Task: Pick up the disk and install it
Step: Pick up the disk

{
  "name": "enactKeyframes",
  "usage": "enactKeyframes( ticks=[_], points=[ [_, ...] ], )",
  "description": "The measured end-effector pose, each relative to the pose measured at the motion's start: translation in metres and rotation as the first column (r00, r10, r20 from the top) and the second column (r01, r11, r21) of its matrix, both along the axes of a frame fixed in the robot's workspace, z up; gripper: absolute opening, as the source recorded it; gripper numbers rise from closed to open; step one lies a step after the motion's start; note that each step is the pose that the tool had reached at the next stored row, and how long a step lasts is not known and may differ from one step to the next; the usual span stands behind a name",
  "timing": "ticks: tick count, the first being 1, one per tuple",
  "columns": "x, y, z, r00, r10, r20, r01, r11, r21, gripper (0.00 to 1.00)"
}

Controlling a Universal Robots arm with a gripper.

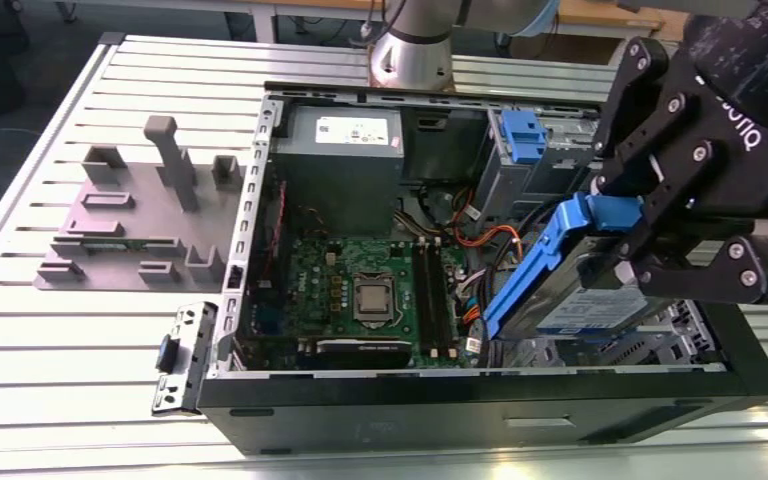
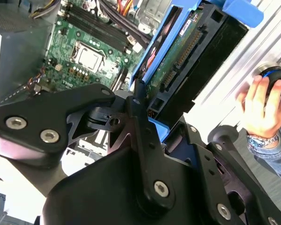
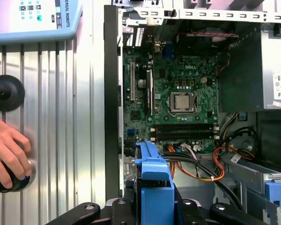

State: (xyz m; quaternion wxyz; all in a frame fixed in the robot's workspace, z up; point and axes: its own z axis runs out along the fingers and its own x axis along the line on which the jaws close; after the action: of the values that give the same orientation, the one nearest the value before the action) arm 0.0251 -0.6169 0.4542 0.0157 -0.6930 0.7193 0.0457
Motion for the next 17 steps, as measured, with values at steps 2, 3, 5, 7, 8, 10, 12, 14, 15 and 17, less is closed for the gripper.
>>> enactKeyframes(
  ticks=[2,3,5,7,8,10,12,14,15,17],
  points=[
    [0.0048,0.0000,-0.0001,1.0000,0.000,-0.0008,0.000,1.0000,0.0002,0.36],
    [0.0068,0.0000,-0.0002,1.0000,0.000,-0.0012,0.000,1.0000,0.0001,0.36],
    [0.0102,-0.0001,-0.0007,1.0000,0.000,-0.0020,0.000,1.0000,0.0011,0.36],
    [0.0143,0.0000,-0.0012,1.0000,0.000,-0.0031,0.000,1.0000,0.0027,0.36],
    [0.0166,0.0000,-0.0016,1.0000,0.000,-0.0037,0.000,1.0000,0.0037,0.36],
    [0.0206,0.0000,-0.0022,1.0000,0.000,-0.0046,0.000,1.0000,0.0047,0.36],
    [0.0251,0.0003,-0.0025,1.0000,0.000,-0.0053,0.000,1.0000,0.0046,0.36],
    [0.0297,0.0007,-0.0031,1.0000,0.000,-0.0059,0.000,1.0000,0.0049,0.36],
    [0.0319,0.0009,-0.0035,1.0000,0.000,-0.0063,0.000,1.0000,0.0050,0.36],
    [0.0367,0.0017,-0.0042,1.0000,0.000,-0.0073,0.000,1.0000,0.0051,0.36]
  ],
)
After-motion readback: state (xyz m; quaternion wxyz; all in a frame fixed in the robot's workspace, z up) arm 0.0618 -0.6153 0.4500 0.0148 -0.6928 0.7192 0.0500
